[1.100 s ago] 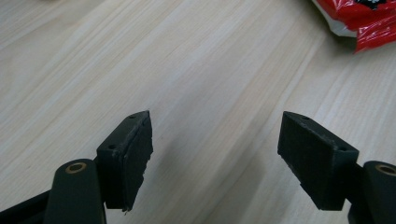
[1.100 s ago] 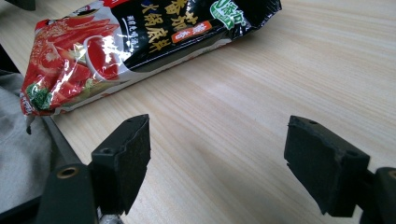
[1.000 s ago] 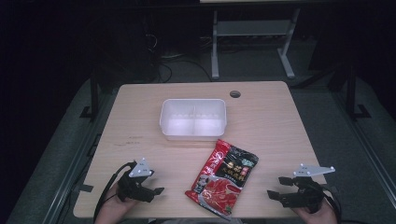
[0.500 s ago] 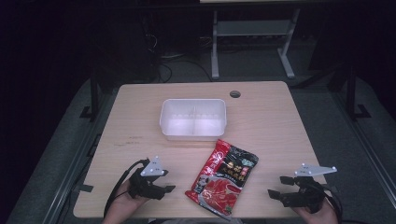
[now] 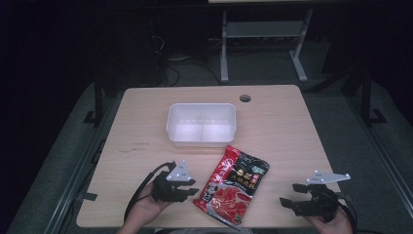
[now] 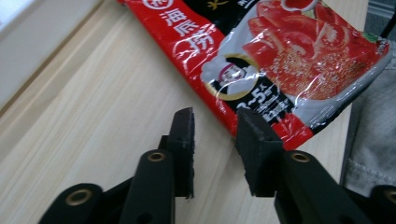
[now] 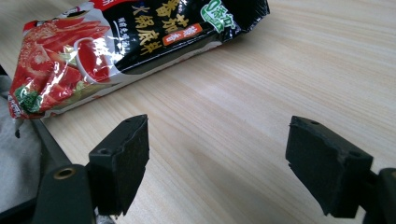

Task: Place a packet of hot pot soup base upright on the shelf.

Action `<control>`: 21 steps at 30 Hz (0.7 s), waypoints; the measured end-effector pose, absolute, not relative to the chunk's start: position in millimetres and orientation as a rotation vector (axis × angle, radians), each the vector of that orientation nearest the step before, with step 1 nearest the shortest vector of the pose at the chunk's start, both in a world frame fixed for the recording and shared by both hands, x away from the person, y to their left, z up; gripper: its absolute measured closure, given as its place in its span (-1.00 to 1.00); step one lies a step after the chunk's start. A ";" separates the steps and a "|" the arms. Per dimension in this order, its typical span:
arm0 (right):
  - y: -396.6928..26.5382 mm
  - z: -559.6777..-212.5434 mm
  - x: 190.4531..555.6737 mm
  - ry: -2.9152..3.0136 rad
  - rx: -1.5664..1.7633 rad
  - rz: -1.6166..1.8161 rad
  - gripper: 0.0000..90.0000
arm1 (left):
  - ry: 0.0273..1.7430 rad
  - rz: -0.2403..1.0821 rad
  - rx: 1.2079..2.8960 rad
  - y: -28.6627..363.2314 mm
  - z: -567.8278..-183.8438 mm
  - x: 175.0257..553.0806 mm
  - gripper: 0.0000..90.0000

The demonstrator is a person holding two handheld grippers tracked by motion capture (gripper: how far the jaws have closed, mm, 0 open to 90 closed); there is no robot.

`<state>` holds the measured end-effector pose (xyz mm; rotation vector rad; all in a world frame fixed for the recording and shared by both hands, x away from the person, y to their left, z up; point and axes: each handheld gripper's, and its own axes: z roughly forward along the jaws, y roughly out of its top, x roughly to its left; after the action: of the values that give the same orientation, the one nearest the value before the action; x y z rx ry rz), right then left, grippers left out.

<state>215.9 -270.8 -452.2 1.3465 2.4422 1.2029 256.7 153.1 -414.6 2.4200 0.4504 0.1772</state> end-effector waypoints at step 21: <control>-253.8 -444.7 252.3 2.442 1.395 1.162 -0.46 | 0.367 0.082 2.512 122.3 -428.7 253.9 1.00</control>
<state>252.3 -253.8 -444.7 1.3947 2.4415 1.1621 253.9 122.3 -428.7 2.5120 0.3670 0.0818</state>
